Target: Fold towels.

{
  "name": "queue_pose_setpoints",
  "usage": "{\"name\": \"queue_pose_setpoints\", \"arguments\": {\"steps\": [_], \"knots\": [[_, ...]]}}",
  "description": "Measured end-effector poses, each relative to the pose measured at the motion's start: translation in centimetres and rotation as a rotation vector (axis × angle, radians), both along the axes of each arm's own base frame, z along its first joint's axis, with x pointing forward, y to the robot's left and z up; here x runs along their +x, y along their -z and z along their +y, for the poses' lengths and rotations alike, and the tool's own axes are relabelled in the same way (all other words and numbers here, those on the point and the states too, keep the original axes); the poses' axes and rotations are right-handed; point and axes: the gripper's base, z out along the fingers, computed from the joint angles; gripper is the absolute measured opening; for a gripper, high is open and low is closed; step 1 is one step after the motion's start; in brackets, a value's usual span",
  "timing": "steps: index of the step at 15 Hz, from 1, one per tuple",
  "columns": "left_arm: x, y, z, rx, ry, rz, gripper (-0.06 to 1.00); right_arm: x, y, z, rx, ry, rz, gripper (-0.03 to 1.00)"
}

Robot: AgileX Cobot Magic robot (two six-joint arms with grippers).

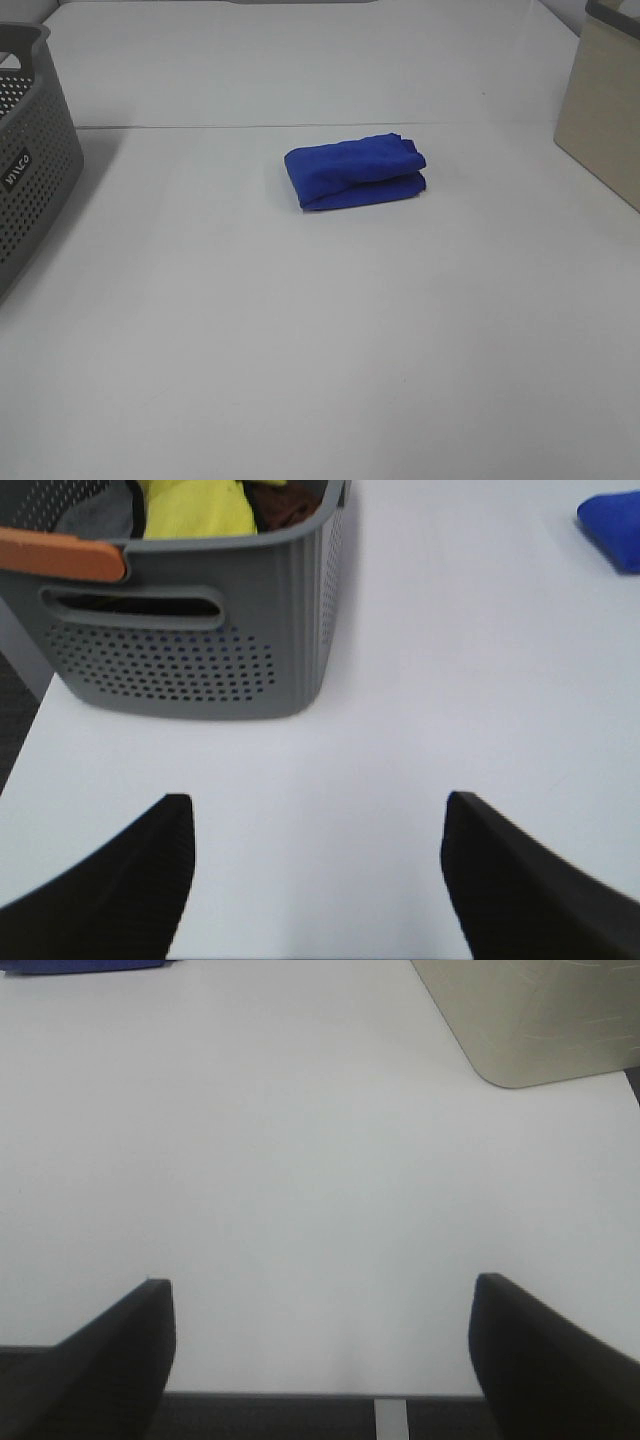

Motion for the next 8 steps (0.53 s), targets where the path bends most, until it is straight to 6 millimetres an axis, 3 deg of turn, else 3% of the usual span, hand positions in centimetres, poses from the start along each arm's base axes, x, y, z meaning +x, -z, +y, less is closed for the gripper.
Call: {"name": "queue_pose_setpoints", "arguments": {"steps": [8], "knots": [[0.58,0.23,-0.29,-0.029,0.019,-0.036,0.64,0.27,0.1,0.1,0.012,-0.006,-0.018,0.76]]}}
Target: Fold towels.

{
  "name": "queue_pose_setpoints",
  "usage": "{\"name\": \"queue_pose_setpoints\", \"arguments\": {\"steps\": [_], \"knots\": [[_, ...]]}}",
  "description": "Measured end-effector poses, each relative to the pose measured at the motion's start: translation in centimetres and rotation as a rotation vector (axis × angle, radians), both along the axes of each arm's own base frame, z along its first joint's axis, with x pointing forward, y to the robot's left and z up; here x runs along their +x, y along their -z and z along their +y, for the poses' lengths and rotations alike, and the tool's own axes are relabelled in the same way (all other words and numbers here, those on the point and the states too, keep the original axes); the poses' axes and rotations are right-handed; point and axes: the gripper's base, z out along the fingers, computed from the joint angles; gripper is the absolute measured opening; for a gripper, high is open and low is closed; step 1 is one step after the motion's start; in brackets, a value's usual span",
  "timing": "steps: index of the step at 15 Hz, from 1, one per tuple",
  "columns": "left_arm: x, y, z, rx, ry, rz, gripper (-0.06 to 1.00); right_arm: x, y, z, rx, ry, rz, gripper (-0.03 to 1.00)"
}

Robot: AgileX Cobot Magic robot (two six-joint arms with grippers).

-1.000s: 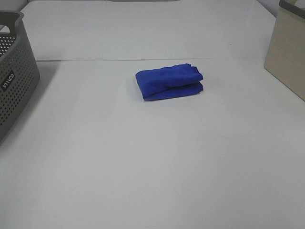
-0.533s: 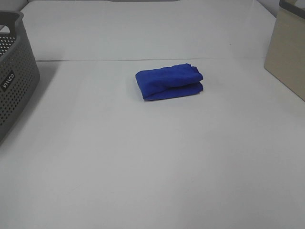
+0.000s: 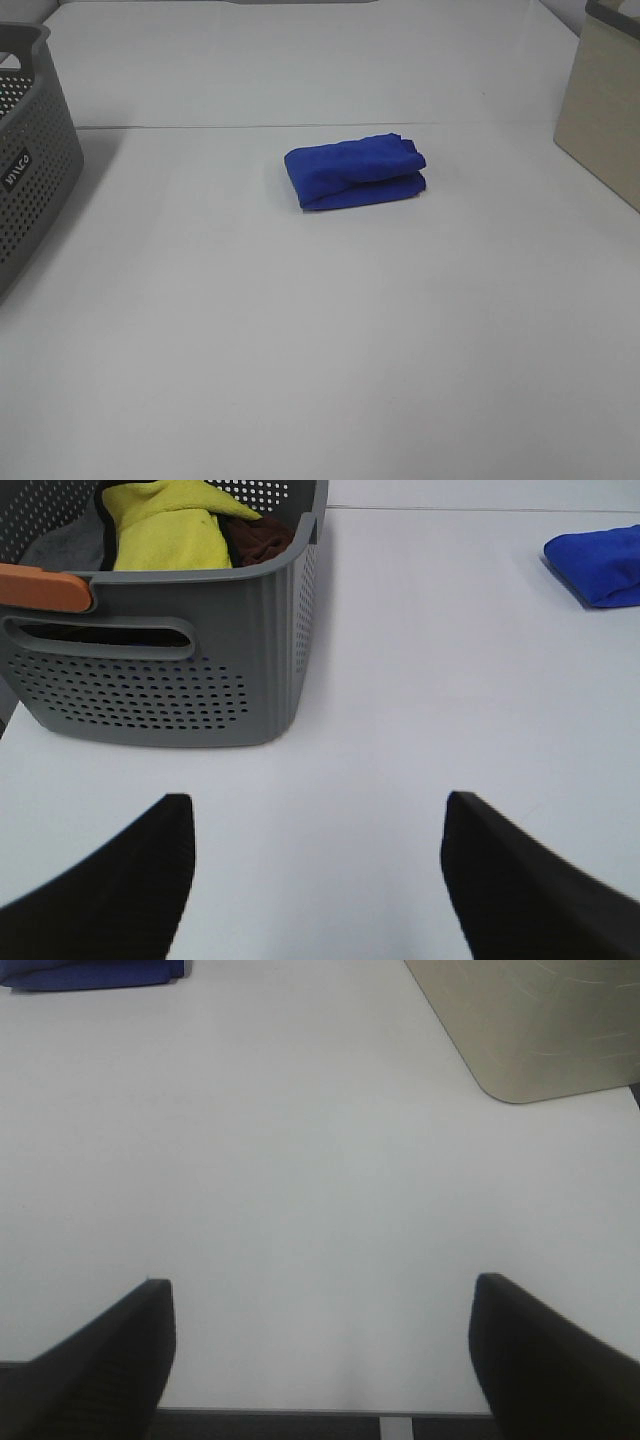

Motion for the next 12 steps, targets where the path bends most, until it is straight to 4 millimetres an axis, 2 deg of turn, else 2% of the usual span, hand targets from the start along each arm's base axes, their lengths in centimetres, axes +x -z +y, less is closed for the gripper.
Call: {"name": "queue_pose_setpoints", "arguments": {"steps": [2,12], "knots": [[0.0,0.0,-0.23,-0.015,-0.057,0.0,0.64,0.0,-0.03,0.55,0.068,-0.028,-0.002,0.76],[0.0,0.0,-0.32,-0.02,-0.077,0.0,0.64,0.01,-0.02,0.47,0.06,-0.023,-0.002,0.76]]}}
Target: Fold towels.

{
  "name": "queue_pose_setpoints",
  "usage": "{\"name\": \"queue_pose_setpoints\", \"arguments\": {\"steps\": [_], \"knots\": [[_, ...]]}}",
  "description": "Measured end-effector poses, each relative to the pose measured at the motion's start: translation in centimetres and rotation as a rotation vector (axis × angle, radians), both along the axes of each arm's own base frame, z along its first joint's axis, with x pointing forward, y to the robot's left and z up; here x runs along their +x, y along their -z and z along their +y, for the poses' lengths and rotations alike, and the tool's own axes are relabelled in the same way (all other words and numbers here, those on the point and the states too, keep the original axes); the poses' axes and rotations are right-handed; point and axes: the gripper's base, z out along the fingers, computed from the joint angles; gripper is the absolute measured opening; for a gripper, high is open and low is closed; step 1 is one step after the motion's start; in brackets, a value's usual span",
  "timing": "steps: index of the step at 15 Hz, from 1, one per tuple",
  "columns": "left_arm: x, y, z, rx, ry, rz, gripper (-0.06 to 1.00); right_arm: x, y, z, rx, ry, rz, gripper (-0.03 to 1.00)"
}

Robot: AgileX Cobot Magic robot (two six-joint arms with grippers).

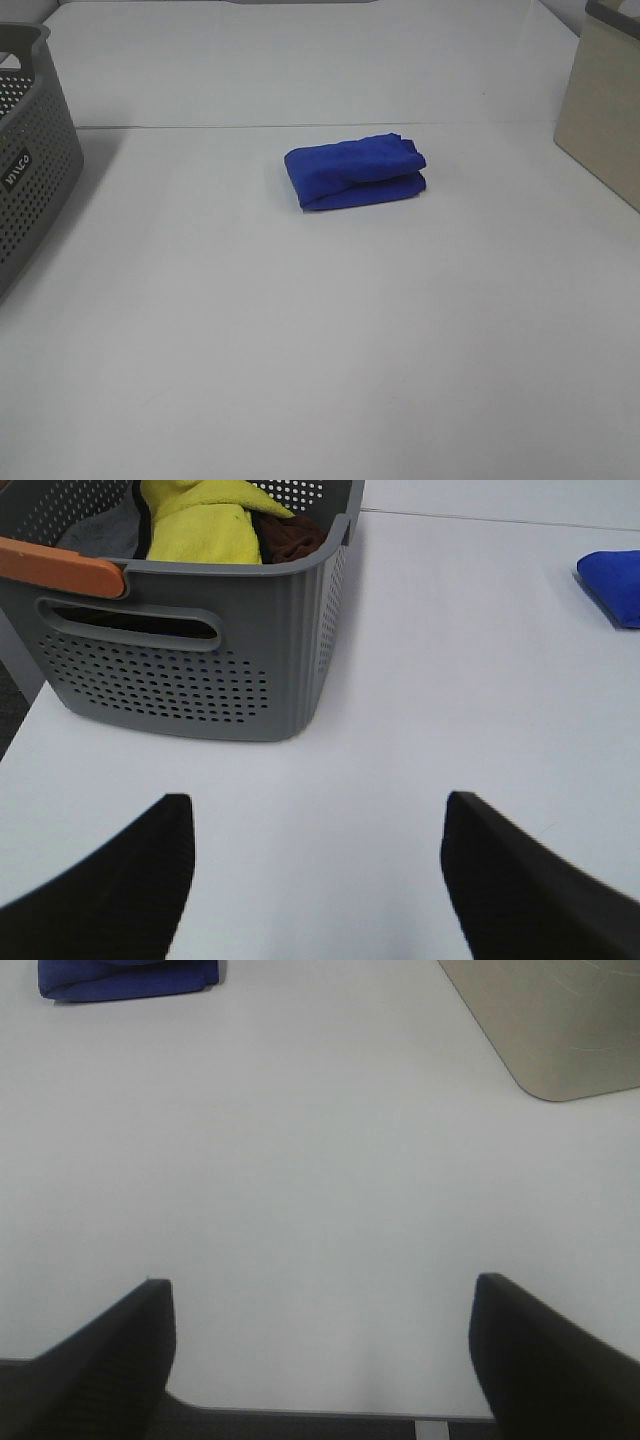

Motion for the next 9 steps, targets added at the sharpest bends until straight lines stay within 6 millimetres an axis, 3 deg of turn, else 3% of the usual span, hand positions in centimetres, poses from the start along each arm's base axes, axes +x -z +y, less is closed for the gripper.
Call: {"name": "queue_pose_setpoints", "arguments": {"steps": [9], "knots": [[0.0,0.0,0.0,0.0,0.0,0.0,0.64,0.0,0.0,0.0,0.0,0.0,0.0,0.76]]}}
